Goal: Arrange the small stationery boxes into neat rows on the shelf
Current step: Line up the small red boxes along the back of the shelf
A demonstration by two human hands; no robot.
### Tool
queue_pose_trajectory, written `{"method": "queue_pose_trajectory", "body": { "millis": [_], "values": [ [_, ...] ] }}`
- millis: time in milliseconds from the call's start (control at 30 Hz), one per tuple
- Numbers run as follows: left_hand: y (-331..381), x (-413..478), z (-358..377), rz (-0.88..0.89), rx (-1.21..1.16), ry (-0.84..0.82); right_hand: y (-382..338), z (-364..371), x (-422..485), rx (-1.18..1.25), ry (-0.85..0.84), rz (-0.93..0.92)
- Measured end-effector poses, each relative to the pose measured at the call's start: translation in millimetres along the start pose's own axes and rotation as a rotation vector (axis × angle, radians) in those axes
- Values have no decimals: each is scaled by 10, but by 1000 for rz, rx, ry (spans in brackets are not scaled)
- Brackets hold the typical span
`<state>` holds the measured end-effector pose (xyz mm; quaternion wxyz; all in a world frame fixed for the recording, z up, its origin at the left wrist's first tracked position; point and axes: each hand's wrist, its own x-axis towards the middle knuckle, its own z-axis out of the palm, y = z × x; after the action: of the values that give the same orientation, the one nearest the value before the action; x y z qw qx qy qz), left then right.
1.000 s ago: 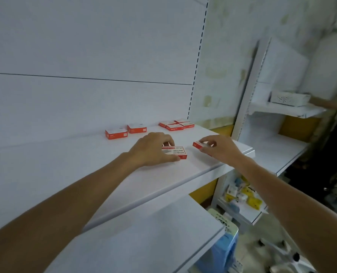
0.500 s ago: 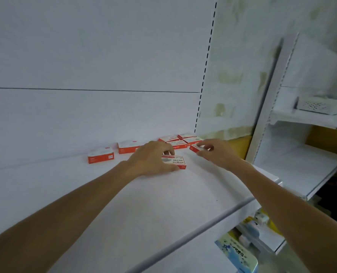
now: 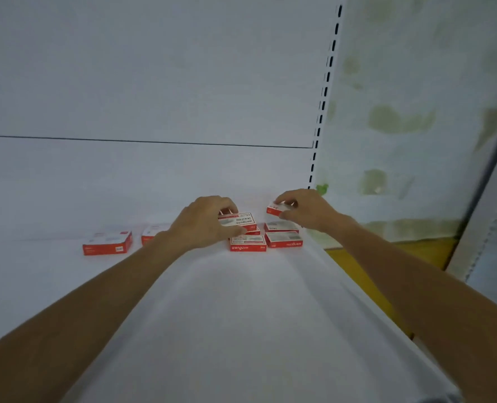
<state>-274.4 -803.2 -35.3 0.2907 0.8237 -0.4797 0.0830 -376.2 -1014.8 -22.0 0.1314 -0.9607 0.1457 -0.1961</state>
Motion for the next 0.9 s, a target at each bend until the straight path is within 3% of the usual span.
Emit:
{"method": "queue_pose_trajectory", "body": {
  "millis": [167, 333, 533, 733, 900],
  "values": [
    [30, 150, 132, -95, 2, 71, 131, 181, 151, -140, -74, -151],
    [20, 147, 415, -151, 84, -62, 253, 303, 75, -58, -88, -151],
    [-21, 80, 314, -125, 154, -71, 49, 292, 116, -69, -34, -185],
    [-437, -604, -309, -154, 126, 42, -795, 528, 133, 93, 69, -290],
    [-992, -1622, -1105, -306, 193, 121, -1985, 914, 29, 91, 2, -468]
  ]
}}
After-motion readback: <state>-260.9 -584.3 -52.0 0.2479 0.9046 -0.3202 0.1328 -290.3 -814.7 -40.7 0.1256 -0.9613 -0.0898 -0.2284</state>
